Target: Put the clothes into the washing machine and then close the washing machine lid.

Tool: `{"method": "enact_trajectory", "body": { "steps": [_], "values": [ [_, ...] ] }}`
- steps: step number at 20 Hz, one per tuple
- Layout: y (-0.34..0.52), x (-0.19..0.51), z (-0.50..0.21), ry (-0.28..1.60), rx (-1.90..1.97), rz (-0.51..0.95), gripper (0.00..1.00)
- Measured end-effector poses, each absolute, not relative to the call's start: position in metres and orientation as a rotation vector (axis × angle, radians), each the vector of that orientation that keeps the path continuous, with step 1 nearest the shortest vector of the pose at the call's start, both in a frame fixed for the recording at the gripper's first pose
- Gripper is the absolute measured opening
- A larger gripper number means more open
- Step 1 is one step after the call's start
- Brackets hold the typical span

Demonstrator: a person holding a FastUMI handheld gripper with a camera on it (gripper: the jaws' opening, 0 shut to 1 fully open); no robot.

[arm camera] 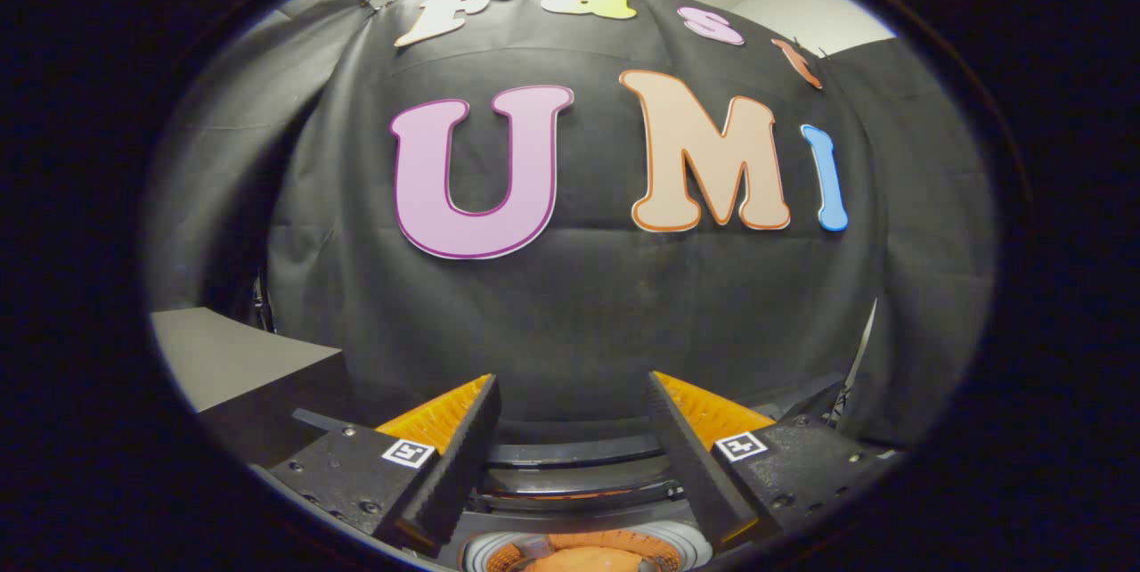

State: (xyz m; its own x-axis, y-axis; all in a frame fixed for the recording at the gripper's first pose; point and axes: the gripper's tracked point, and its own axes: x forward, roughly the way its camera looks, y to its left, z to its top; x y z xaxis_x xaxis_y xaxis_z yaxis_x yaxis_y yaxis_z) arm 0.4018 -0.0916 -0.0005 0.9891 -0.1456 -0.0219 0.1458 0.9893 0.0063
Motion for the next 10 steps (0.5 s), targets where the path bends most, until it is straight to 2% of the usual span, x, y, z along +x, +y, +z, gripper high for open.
{"method": "enact_trajectory", "body": {
  "steps": [10],
  "values": [
    [-0.091,0.384,-0.008,0.045,0.003,-0.124,0.99]
  ]
}}
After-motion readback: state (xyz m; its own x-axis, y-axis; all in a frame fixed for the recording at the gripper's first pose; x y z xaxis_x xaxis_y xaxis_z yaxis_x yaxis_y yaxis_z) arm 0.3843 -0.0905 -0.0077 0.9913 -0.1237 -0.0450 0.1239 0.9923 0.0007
